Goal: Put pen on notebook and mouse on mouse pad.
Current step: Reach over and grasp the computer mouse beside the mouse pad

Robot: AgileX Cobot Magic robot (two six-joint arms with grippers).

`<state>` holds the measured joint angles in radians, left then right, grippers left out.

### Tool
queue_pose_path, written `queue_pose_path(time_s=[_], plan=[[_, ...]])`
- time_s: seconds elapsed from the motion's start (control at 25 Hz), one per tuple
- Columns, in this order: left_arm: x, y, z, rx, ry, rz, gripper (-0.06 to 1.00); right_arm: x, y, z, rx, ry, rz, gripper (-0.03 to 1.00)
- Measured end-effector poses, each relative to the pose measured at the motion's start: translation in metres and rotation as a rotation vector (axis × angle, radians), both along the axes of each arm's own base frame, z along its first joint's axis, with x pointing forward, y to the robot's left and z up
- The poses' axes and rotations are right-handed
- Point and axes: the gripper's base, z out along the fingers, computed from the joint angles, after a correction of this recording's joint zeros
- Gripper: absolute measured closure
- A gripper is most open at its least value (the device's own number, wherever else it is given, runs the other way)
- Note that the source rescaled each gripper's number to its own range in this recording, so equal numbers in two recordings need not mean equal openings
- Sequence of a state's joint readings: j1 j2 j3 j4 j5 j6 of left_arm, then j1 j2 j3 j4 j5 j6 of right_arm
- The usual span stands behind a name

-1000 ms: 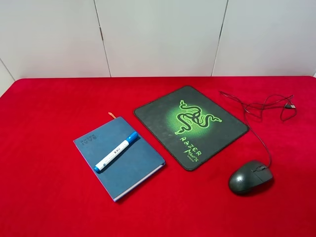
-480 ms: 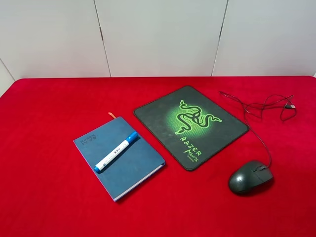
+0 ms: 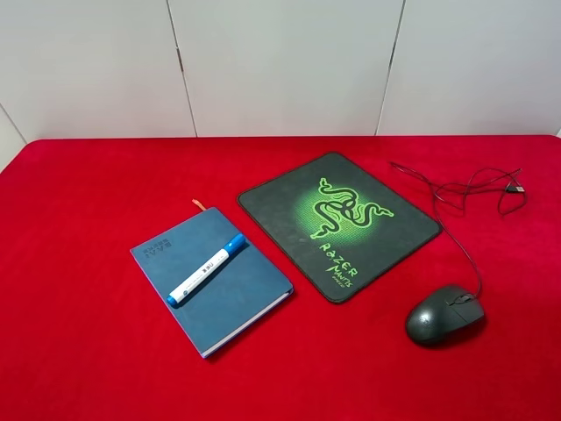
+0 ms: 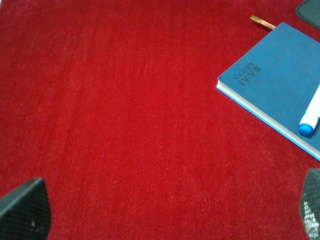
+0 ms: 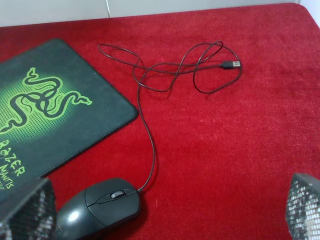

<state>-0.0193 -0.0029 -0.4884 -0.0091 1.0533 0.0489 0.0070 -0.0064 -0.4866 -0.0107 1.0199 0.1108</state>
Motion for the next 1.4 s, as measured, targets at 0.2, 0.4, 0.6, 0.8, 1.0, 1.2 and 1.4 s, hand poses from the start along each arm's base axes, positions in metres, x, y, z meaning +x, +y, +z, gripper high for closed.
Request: queue_pose_path(time_s=[0.2,0.4,0.6,0.8,1.0,1.2,1.4], plan=[[0.0001,0.0,-0.0002,0.0,0.001,0.0,-0.05,0.0,0.0,0.0,0.0,0.0,0.0,-0.03],[0.0001,0.0,-0.0002,0.0,0.001,0.0,-0.05,0.0,0.0,0.0,0.0,0.0,0.0,-0.03],[0.0001,0.0,-0.0002,0.0,0.001,0.0,-0.05,0.0,0.0,0.0,0.0,0.0,0.0,-0.03],[0.0001,0.0,-0.0002,0.0,0.001,0.0,-0.05,0.0,0.0,0.0,0.0,0.0,0.0,-0.03],[0.0001,0.0,-0.0002,0.0,0.001,0.0,-0.05,0.0,0.0,0.0,0.0,0.0,0.0,-0.03],[0.0001,0.0,-0.0002,0.0,0.001,0.0,-0.05,0.0,0.0,0.0,0.0,0.0,0.0,-0.03],[0.0001,0.0,-0.0002,0.0,0.001,0.0,-0.05,0.0,0.0,0.0,0.0,0.0,0.0,-0.03]])
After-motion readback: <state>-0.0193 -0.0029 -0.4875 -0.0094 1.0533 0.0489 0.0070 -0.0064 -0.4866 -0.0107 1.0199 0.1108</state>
